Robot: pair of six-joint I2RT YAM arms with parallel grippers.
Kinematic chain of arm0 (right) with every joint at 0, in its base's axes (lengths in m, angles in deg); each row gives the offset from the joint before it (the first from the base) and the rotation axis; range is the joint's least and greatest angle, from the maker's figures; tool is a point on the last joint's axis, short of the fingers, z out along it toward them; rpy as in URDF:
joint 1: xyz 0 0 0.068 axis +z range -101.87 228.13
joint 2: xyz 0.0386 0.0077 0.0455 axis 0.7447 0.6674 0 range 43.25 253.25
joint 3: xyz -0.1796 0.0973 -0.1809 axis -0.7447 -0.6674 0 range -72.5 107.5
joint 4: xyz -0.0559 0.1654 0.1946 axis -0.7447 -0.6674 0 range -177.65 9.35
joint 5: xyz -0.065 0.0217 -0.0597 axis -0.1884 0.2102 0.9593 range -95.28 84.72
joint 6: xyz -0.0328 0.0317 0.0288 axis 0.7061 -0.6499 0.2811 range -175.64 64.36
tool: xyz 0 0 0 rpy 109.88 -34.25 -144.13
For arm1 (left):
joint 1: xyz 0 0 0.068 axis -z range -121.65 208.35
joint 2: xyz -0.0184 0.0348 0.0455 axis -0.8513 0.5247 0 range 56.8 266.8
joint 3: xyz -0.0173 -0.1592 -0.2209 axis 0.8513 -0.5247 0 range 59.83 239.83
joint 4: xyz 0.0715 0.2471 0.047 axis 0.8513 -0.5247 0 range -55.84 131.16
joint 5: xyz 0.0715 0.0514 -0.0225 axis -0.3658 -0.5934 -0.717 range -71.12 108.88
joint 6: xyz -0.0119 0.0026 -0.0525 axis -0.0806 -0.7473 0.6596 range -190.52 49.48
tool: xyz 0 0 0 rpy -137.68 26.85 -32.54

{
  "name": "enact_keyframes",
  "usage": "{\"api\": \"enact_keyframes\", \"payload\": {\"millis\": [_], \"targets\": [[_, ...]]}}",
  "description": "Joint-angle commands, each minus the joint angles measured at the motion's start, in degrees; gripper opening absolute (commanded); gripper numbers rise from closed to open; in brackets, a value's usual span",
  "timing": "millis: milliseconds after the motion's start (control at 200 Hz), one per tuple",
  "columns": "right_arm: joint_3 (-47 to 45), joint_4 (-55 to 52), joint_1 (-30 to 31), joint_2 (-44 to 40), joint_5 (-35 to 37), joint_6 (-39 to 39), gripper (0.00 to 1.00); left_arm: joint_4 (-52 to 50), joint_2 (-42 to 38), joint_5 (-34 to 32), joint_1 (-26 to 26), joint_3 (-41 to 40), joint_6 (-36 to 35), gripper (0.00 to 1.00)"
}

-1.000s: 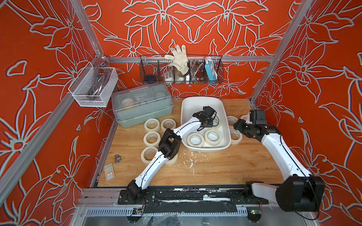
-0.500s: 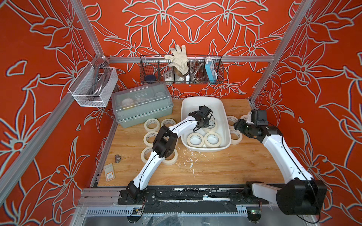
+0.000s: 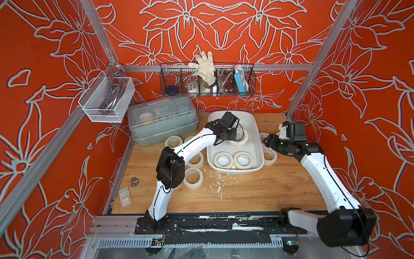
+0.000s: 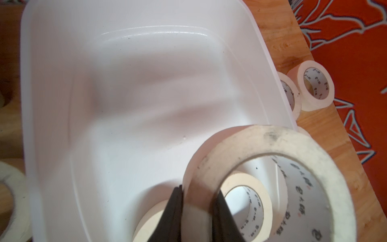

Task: Take out the art tape in the storage box
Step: Pick up the art tape from the storage box.

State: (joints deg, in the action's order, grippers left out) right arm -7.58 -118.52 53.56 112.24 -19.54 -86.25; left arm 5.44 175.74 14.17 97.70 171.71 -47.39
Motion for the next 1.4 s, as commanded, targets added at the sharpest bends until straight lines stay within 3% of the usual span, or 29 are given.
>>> {"api": "enact_keyframes", "payload": {"millis": [0,465,821,1031,1121,1246,1336,1396], "targets": [[2.84,-1.66,2.56,0.30,-1.15,1.34,0.65,-2.75,-4.65,-0.28,0.94,-2.65,-3.81,0.00],[8.95,-3.91,14.94,8.39,-0.12,-0.41,0.70,-1.23,-19.01,-5.05,4.72,-18.34,-8.85,0.00],[11.27,-5.44,23.55,12.60,4.81,0.62,0.73,-1.40,-21.53,-7.13,5.47,-20.29,-9.53,0.00],[11.19,-5.20,25.28,14.34,6.51,0.99,0.71,-1.71,-21.63,-7.15,5.47,-20.41,-9.35,0.00],[11.66,-5.59,25.33,15.18,7.12,1.36,0.58,-1.89,-21.80,-7.16,5.49,-20.42,-9.26,0.00],[11.53,-4.90,25.32,14.70,7.88,1.81,0.26,-2.15,-21.90,-6.95,5.47,-20.26,-9.11,0.00],[11.67,-5.07,25.28,14.22,9.19,2.80,0.03,-1.70,-22.45,-5.77,5.47,-20.32,-8.27,0.13],[11.78,-5.45,25.17,13.91,10.85,3.65,0.00,-0.60,-23.14,-3.99,5.39,-20.96,-7.77,0.17]]}}
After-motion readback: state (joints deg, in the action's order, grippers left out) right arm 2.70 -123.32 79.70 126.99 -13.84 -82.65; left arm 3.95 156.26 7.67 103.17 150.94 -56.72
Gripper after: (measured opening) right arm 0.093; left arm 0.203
